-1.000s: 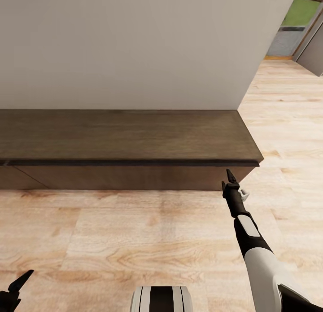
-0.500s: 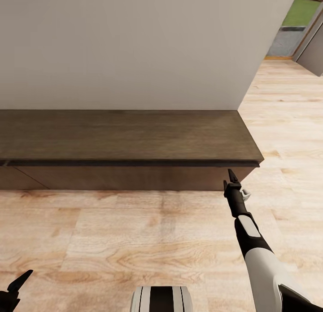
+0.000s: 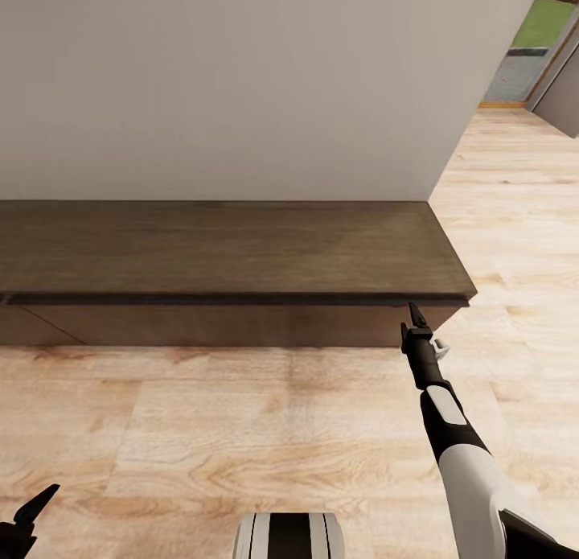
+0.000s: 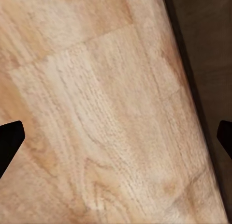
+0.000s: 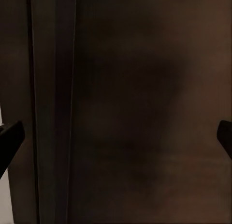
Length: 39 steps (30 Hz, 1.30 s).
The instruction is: Place each of the two pumpkins and all three candles from the living room inside a cabinet in the living room (use any cabinet), then make sure every cabinet is closed, and position the cauldron so it is next to a table in the living room.
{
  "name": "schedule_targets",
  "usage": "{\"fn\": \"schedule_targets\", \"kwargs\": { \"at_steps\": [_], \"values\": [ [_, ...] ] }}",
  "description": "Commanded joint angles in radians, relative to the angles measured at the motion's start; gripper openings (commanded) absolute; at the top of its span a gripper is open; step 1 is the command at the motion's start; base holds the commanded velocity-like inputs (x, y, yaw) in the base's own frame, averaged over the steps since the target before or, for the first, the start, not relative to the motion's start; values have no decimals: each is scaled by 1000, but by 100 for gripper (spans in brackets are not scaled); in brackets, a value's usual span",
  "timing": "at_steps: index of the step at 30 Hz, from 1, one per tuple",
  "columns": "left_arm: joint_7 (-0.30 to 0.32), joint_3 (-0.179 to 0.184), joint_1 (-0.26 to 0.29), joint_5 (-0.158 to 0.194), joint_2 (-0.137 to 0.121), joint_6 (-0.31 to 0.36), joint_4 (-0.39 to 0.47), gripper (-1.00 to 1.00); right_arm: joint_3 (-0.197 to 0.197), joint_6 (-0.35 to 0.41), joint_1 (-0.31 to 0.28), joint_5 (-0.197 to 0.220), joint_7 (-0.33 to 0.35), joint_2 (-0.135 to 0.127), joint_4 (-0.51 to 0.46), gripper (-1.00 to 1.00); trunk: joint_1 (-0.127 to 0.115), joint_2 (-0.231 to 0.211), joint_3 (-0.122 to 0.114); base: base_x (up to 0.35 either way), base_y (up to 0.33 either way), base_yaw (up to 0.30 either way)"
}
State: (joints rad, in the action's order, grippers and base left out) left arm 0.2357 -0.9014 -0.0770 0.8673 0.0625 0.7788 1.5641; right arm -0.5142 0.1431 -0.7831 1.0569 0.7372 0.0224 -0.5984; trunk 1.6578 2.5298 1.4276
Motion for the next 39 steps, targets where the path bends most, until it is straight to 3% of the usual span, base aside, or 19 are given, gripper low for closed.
{"fn": "schedule_targets", "kwargs": {
  "at_steps": [1, 25, 26, 39],
  "values": [
    [4, -2, 0, 0, 0, 5, 1, 100, -4, 10, -1, 7, 4, 1, 1, 100, 0, 0, 0, 44, 0, 0],
    [4, 1, -3, 2, -3, 5, 0, 100, -4, 10, -1, 7, 3, 1, 1, 100, 0, 0, 0, 22, 4, 0],
    [4, 1, -3, 2, -4, 5, 1, 100, -4, 10, -1, 7, 3, 1, 1, -100, 0, 0, 0, 1, 0, 0],
    [5, 1, -3, 2, -4, 8, 0, 100, -1, 10, -1, -2, 4, 4, -8, -100, 0, 0, 0, 0, 0, 0]
  ]
}}
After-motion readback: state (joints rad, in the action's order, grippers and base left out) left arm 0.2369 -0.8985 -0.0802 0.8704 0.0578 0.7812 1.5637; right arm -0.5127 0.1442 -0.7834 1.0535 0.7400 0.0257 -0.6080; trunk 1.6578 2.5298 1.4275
